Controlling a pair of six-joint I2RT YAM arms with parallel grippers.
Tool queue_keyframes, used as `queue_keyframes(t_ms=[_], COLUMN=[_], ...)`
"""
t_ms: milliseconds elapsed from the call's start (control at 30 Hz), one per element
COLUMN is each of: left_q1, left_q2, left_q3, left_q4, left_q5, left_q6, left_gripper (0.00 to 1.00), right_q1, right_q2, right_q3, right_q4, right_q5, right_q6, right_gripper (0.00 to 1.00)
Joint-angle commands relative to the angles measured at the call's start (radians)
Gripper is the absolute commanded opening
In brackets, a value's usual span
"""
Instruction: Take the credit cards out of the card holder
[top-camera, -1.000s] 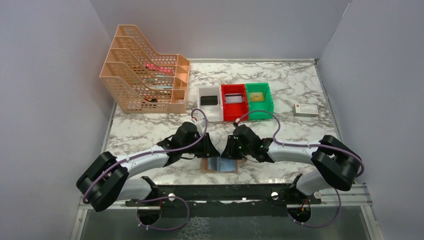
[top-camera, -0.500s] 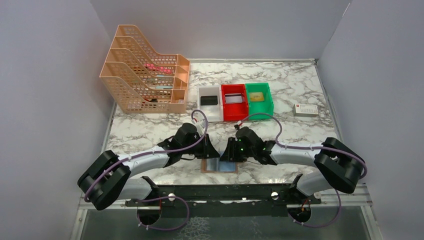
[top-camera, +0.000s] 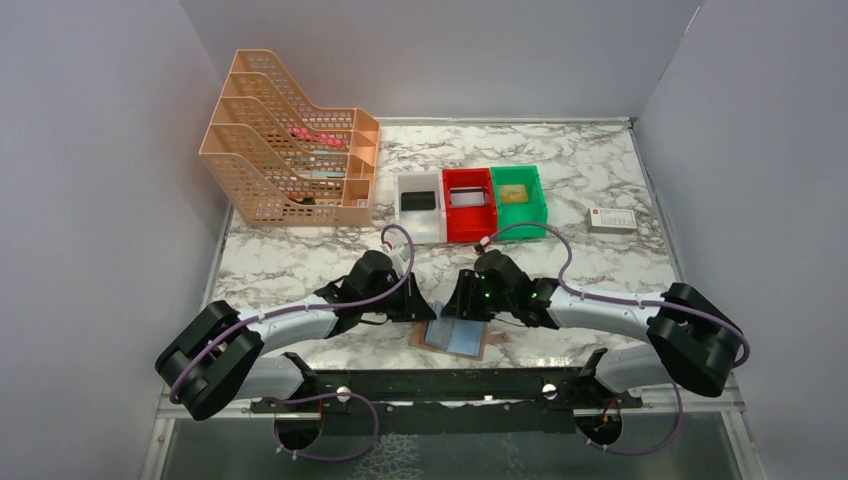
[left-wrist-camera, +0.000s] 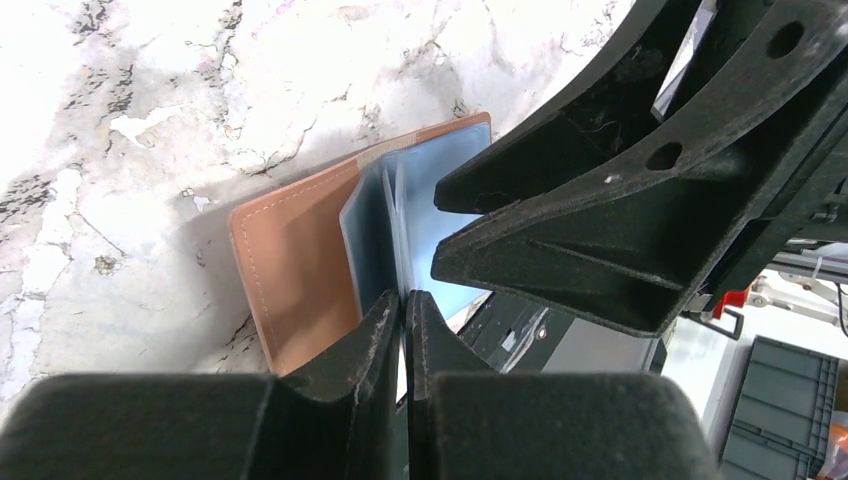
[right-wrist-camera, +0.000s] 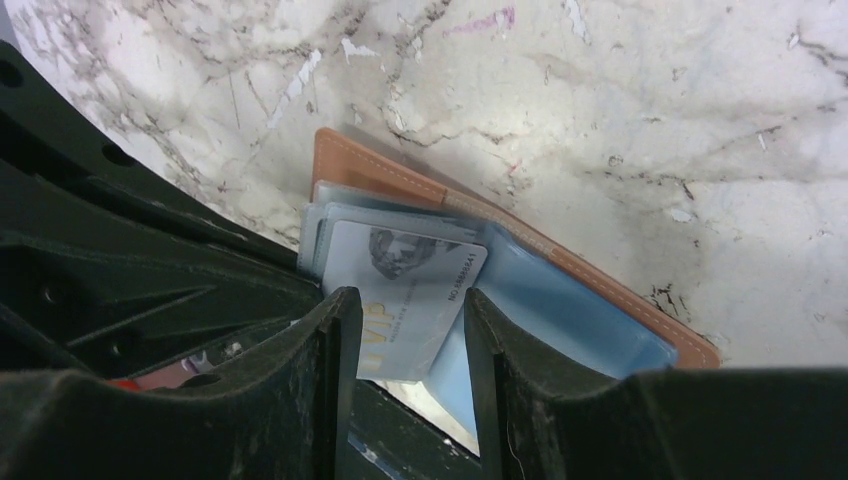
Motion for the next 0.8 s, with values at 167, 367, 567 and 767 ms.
queue_keyframes(t_ms=[167,367,567,767], left_q1=[-0.004,-0.004,-0.004,-0.005], left_q2=[-0.007,0.008,-0.061,-0.031], left_q3=[0.005,0.007,0.005,0.019], left_q4=[0.027,0.051,0.047,0.052], left_q5=[0.041,0.062,0.036,0.094], left_q6=[0.024,0.019,0.007,0.024], left_gripper=[0.22,0.16,0.12,0.15], right_q1=[0.006,0.006,0.005,0.006], right_q2=[0.035,0.058,0.070,0.071], right_q3=[0.006,0.020,0.007,0.000], right_q4=[-0.030,-0.060,-0.049,-0.030], right_q5=[0.032,0.050,0.049,0.040], right_q6=[0.062,0.045,0.054,0.056], right_gripper=[0.43,0.38,0.37,0.36])
